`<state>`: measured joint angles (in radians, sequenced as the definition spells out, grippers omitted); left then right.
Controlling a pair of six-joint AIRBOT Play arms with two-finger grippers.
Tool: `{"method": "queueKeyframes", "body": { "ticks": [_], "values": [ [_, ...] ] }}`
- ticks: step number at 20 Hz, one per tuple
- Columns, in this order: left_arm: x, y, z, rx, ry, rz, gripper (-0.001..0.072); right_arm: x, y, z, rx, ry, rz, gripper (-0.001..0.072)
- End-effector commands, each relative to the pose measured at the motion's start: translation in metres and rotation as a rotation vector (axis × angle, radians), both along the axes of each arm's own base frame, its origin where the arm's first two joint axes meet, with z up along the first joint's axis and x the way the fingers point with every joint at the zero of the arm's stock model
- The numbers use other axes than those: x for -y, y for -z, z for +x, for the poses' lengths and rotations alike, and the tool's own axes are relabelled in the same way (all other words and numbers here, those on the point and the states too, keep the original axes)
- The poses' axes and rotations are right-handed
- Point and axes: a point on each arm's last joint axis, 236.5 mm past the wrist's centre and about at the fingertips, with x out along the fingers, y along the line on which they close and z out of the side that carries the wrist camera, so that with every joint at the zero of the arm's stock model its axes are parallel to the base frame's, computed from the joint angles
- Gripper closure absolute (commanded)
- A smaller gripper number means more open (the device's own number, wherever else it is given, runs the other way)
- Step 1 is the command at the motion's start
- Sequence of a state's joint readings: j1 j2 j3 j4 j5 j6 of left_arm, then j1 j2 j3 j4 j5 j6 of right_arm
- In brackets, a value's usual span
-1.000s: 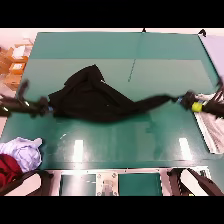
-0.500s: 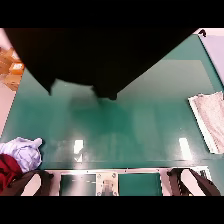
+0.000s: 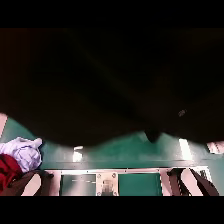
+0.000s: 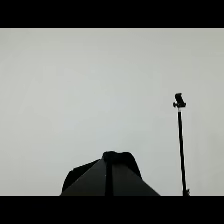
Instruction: Fold the shirts.
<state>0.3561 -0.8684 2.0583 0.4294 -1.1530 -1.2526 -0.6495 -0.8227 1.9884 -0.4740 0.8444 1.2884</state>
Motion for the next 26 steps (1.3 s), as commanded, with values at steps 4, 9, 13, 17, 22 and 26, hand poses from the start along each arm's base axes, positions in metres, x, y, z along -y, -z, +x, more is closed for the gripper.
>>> {"method": "queueKeyframes", "body": {
  "ticks": [4, 9, 13, 17, 22, 26],
  "values": [
    [-0.04, 0.127, 0.117, -0.411, 0.012, -0.08, 0.0683, 0.058, 0.13, 0.144, -0.374, -0.113, 0.171, 0.0698],
    [-0.086, 0.273, 0.227, -0.723, -0.011, -0.175, 0.0684, 0.048, 0.282, 0.281, -0.703, -0.265, 0.301, 0.0698],
    [-0.09, 0.397, 0.308, -0.894, -0.02, -0.189, 0.0684, 0.031, 0.403, 0.36, -0.89, -0.293, 0.399, 0.0698],
    [-0.077, 0.501, 0.363, -0.985, -0.092, -0.187, 0.0683, 0.02, 0.493, 0.391, -1.033, -0.3, 0.449, 0.0698],
    [-0.067, 0.536, 0.364, -1.063, -0.051, -0.181, 0.0086, 0.021, 0.538, 0.368, -1.201, -0.407, 0.454, 0.0543],
    [-0.114, 0.51, 0.32, -1.175, 0.075, -0.113, 0.0087, 0.063, 0.545, 0.302, -1.379, -0.466, 0.392, 0.057]
  ]
}}
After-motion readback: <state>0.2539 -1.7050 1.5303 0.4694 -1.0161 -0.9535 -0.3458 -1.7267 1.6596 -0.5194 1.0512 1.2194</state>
